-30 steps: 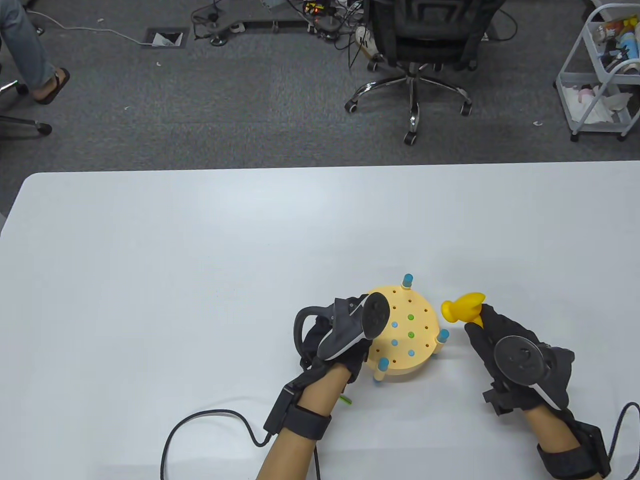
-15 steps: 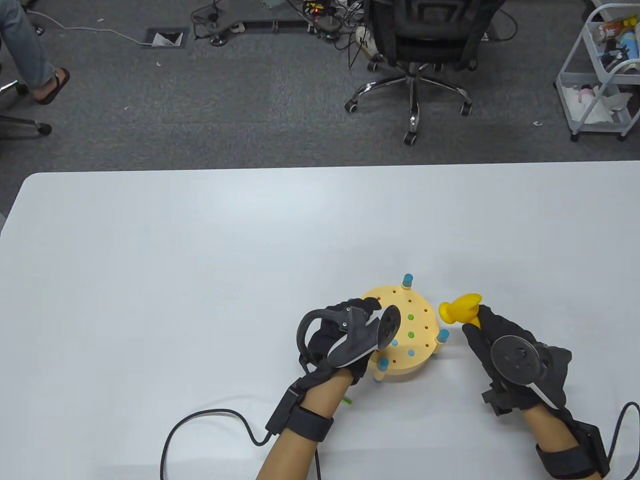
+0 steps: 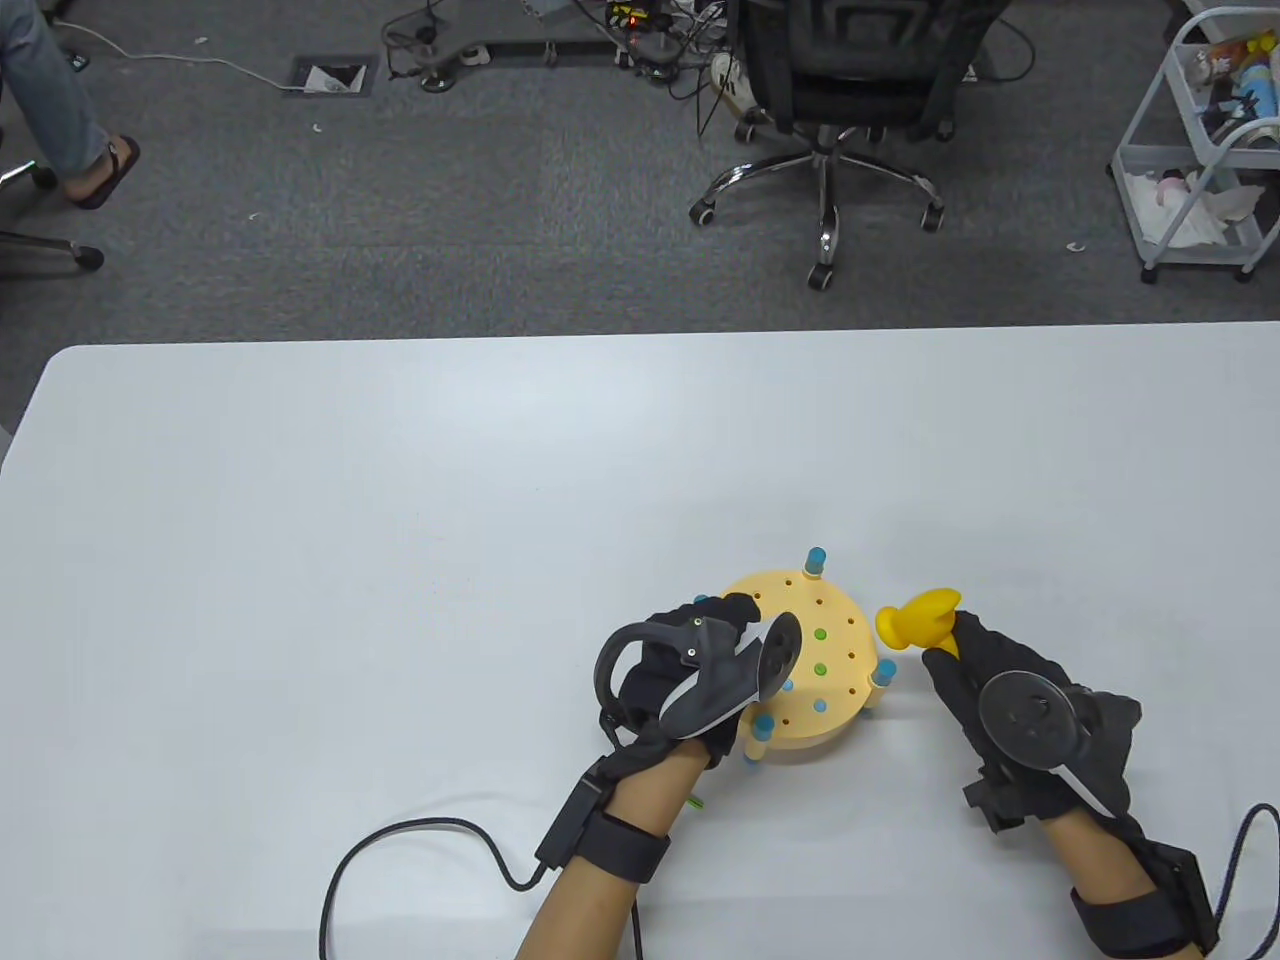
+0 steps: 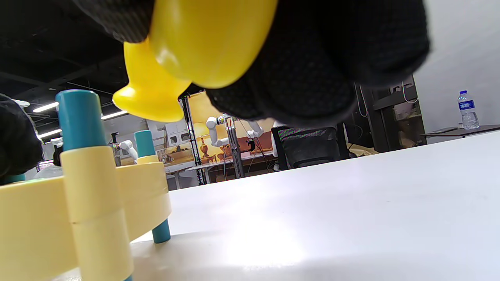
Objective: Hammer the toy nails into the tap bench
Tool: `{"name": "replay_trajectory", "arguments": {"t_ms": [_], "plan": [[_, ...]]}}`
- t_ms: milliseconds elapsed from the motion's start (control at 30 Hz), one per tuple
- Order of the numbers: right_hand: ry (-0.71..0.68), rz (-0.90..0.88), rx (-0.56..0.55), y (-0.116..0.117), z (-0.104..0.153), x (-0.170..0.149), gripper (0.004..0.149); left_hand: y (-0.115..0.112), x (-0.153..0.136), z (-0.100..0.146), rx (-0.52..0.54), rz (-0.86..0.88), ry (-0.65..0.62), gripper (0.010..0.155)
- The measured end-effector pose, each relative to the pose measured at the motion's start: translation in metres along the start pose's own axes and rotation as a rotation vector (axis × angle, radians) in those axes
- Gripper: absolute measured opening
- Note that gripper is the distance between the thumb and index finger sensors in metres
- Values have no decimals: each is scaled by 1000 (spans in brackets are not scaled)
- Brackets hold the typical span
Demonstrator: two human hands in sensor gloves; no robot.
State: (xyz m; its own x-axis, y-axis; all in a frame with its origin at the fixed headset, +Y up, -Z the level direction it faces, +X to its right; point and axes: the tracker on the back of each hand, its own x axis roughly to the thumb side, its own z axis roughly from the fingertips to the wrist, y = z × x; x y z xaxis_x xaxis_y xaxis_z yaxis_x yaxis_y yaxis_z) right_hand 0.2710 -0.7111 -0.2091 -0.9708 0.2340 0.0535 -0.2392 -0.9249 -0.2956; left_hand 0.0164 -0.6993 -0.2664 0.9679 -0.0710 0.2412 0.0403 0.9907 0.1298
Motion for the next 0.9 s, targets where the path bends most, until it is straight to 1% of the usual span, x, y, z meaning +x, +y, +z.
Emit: {"name": "replay_trajectory", "arguments": {"t_ms": [133, 200, 267, 367, 400, 433, 467, 500, 533, 600, 667, 700, 800, 900], "plan": [[-3, 1, 4, 0, 0, 0, 67, 0, -2, 1, -3, 8, 5, 44], [-6, 1, 5, 1, 0, 1, 67, 2, -6, 4, 9, 26, 3, 51], [-7, -1, 3, 1, 0, 1, 67, 7, -13, 9, 56, 95, 7, 54], [-8, -6, -8, 0, 1, 1, 67, 16, -34, 15, 171, 263, 71, 52], [-10, -8, -12, 0, 1, 1, 67, 17, -39, 15, 186, 288, 92, 50], [-14, -14, -21, -1, 1, 3, 67, 15, -48, 13, 175, 316, 135, 49], [-20, -20, -30, -2, 2, 4, 67, 11, -53, 10, 135, 327, 159, 51], [-36, -33, -49, -5, 3, 6, 67, 5, -59, 6, 49, 337, 171, 55], [-50, -44, -64, -7, 5, 9, 67, -2, -63, 3, -14, 347, 167, 59], [-109, -71, -99, -13, 8, 19, 66, -19, -66, -5, -96, 397, 104, 66], [-169, -62, -101, -17, 9, 32, 66, -31, -67, -10, -127, 455, 67, 67], [-198, -41, -96, -17, 9, 42, 66, -37, -66, -14, -135, 492, 22, 63], [-286, 33, -82, -16, 7, 71, 66, -43, -67, -16, -123, 538, 35, 57], [-373, 125, -92, -9, 1, 110, 66, -48, -69, -16, -111, 563, 28, 55]]}}
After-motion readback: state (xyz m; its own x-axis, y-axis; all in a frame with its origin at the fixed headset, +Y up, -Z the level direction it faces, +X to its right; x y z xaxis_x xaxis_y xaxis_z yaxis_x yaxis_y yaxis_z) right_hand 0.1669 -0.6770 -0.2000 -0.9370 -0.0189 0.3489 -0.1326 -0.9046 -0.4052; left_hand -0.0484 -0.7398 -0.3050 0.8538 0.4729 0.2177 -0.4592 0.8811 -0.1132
